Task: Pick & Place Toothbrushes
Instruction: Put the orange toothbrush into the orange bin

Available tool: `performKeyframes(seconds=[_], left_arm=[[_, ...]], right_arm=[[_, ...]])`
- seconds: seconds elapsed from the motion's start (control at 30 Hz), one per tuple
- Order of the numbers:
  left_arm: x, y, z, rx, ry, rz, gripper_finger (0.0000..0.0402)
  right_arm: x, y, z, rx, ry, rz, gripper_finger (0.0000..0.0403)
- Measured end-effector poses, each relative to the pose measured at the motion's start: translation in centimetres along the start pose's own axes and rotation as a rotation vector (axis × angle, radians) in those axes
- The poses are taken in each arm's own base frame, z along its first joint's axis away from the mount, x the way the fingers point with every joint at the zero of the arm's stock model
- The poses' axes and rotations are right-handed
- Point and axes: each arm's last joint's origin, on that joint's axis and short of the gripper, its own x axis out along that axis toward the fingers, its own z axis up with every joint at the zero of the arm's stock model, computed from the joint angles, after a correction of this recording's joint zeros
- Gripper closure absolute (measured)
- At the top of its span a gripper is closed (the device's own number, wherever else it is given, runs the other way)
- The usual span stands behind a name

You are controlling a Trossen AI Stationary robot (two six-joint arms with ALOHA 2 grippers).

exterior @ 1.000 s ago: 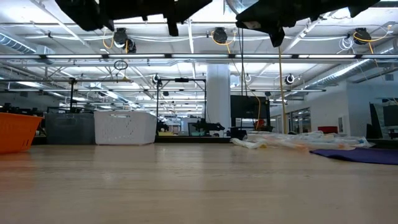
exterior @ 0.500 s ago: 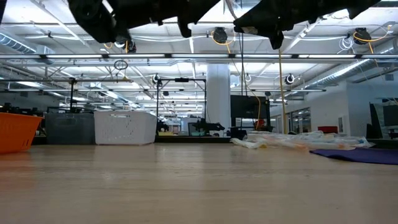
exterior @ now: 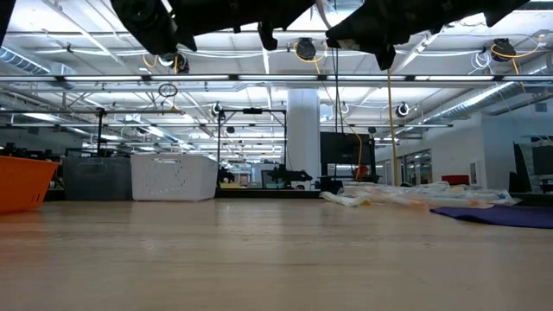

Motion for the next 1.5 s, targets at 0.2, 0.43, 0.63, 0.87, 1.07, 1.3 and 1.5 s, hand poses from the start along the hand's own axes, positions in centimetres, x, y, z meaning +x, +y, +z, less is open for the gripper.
performKeyframes(seconds=[0.2,0.43,0.63,0.87,1.07,1.3,1.5], left_arm=[[0.0,0.0,-0.3,-0.004,0.031,-0.003,0.0380],[0.0,0.0,-0.4,0.002,0.064,-0.003,0.0384],[-0.5,-0.1,1.0,0.013,0.152,0.004,0.0385],[-2.5,-0.8,4.1,0.009,0.364,0.026,0.0394],[-5.9,-2.6,6.8,0.079,0.557,0.146,0.0394],[-10.7,-5.2,9.4,0.073,0.694,0.295,0.0394],[-14.7,-6.8,10.5,0.046,0.763,0.417,0.0395]], right_arm=[[0.0,0.0,-0.1,-0.004,0.012,-0.003,0.0348],[0.0,0.0,-0.1,-0.001,0.007,-0.002,0.0324],[0.0,0.0,-0.1,-0.002,0.012,-0.003,0.0322],[-0.1,0.2,-0.4,-0.011,0.037,0.002,0.0324],[-0.1,0.2,-0.5,-0.012,0.043,0.006,0.0326],[-0.1,0.2,-0.6,-0.017,0.062,0.004,0.0326],[-0.1,0.1,-0.9,-0.025,0.083,0.000,0.0326]])
